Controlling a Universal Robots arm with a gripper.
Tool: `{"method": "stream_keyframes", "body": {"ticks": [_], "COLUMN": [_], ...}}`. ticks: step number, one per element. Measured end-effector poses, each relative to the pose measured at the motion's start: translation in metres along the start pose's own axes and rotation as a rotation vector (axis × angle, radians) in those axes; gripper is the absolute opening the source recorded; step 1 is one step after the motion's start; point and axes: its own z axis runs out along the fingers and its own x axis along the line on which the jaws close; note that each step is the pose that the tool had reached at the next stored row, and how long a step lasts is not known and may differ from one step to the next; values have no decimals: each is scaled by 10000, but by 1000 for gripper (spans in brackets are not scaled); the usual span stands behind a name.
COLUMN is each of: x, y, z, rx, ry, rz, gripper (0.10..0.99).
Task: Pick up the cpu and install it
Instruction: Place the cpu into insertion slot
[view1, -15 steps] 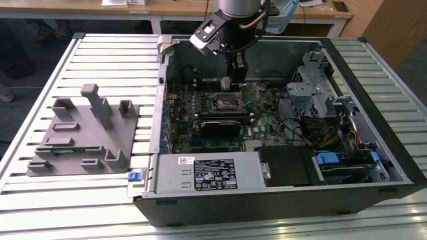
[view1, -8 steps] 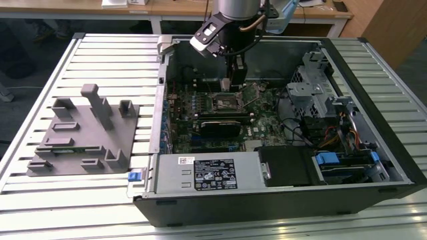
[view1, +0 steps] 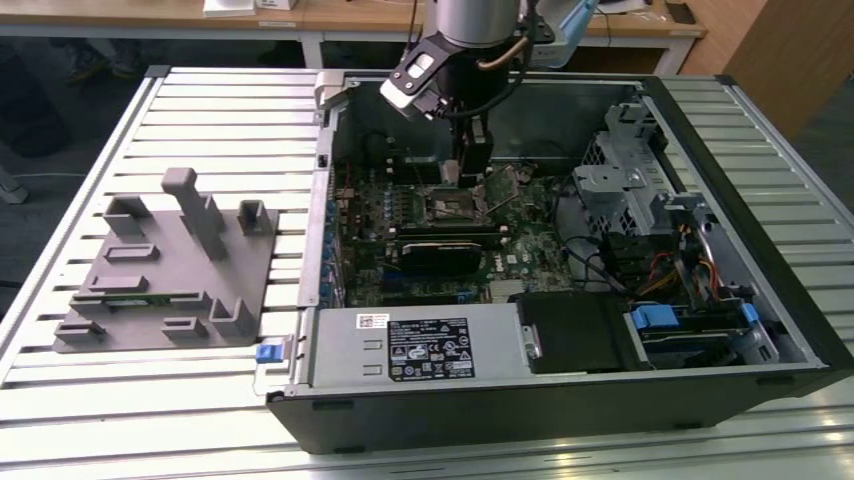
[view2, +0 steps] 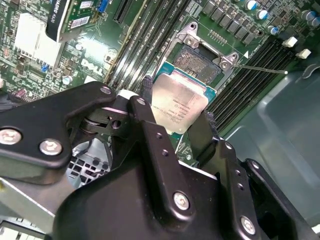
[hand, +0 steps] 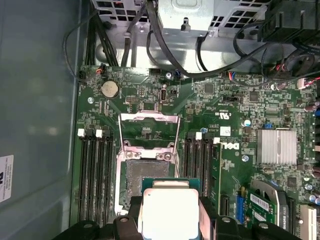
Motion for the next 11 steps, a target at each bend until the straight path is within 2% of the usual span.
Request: {"method": "stream_keyframes", "body": {"ticks": [11], "x": [3], "y": [-2], "z": [50], "rx": [-1], "ry": [31], "rz": [2], "gripper": [533]}}
